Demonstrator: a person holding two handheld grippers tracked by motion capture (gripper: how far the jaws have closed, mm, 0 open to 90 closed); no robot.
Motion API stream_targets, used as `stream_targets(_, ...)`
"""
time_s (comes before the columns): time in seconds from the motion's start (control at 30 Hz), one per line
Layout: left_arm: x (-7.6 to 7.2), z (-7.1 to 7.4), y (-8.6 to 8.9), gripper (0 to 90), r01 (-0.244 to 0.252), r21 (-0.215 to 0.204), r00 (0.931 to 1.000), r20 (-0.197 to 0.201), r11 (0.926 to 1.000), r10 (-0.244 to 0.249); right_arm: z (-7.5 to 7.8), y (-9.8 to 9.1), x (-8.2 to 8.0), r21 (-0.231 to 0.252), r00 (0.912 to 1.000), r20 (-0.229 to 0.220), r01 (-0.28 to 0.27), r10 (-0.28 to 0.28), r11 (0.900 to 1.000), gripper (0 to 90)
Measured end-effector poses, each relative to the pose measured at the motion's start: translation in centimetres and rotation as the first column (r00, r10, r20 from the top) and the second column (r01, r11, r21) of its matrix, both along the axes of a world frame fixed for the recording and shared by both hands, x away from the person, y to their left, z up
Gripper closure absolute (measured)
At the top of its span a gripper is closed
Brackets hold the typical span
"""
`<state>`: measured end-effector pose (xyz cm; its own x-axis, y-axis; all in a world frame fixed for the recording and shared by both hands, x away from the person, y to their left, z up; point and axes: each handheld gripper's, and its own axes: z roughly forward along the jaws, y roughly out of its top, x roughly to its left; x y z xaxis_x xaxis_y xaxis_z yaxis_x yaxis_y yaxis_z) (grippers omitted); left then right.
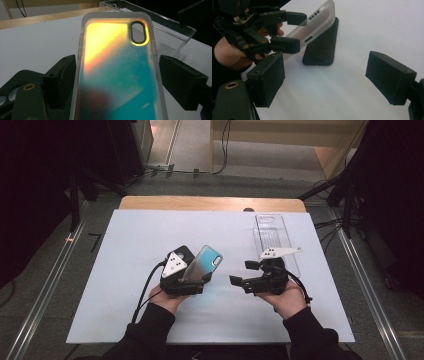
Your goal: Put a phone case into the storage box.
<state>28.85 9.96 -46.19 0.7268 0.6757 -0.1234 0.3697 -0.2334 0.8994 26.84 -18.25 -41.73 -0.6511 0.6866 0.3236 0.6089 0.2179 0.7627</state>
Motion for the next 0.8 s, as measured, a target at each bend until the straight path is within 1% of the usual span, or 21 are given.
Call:
stream_targets(0.03,-0.2,-0.1,-0.2,17.0,0.001,-0.002,0.9998,0.019,1.0,-0.001,0.2,0.3,0.4,0.003,1.0,-0.002,0.005,-0.005,1.0,14.0)
stream_targets(0.07,-0.2,-0.1,-0.2,17.0,0.001,-0.002,0.9998,0.019,1.0,-0.001,0.2,0.3,0.4,0.003,1.0,-0.002,0.005,-0.005,1.0,14.0)
stream_targets(0.1,-0.3,-0.1,-0.2,17.1,0.001,-0.006,0.9995,0.03,1.0,-0.001,0.3,0.5,0.7,0.007,1.0,-0.004,0.009,-0.009,0.9999,14.0)
stream_targets(0.27,-0.5,-0.3,-0.6,17.0,0.008,0.004,0.9984,0.057,1.0,-0.008,0.7,0.9,1.5,0.027,0.9997,-0.02,0.017,-0.016,0.9995,14.4)
stream_targets(0.37,-0.7,-0.4,-0.9,17.0,0.014,0.0,0.9984,0.054,0.9999,-0.014,0.8,1.3,2.0,0.035,0.999,-0.041,0.02,-0.019,0.9992,15.7)
stream_targets(0.43,-0.8,-0.4,-1.1,17.0,0.012,-0.008,0.9989,0.045,0.9999,-0.012,0.9,1.6,2.4,0.039,0.999,-0.041,0.022,-0.02,0.999,18.4)
stream_targets(0.5,-0.8,-0.4,-1.1,17.0,0.016,-0.011,0.9991,0.04,0.9998,-0.015,0.9,1.8,2.8,0.052,0.9985,-0.051,0.023,-0.02,0.9984,18.5)
stream_targets(0.6,-0.9,-0.4,-1.2,17.0,-0.004,-0.029,0.9995,0.032,0.9996,0.005,1.0,2.2,3.3,0.058,0.9981,-0.057,0.028,-0.025,0.9979,20.2)
stream_targets(0.63,-0.9,-0.4,-1.2,17.0,-0.004,-0.029,0.9995,0.032,0.9996,0.005,1.0,2.4,3.5,0.058,0.9974,-0.066,0.032,-0.028,0.9978,20.8)
stream_targets(0.67,-0.9,-0.3,-1.2,17.0,-0.015,-0.032,0.9994,0.031,0.9994,0.016,1.0,2.5,3.6,0.06,0.997,-0.073,0.031,-0.027,0.9977,21.0)
stream_targets(0.73,-1.0,-0.3,-1.3,17.0,-0.019,-0.034,0.9995,0.026,0.9992,0.02,0.9,2.9,3.9,0.064,0.9966,-0.079,0.031,-0.026,0.9975,22.0)
stream_targets(0.8,-1.1,-0.3,-1.4,17.0,-0.02,-0.037,0.9993,0.03,0.9991,0.021,0.9,3.0,4.0,0.065,0.9964,-0.082,0.029,-0.023,0.9975,22.4)
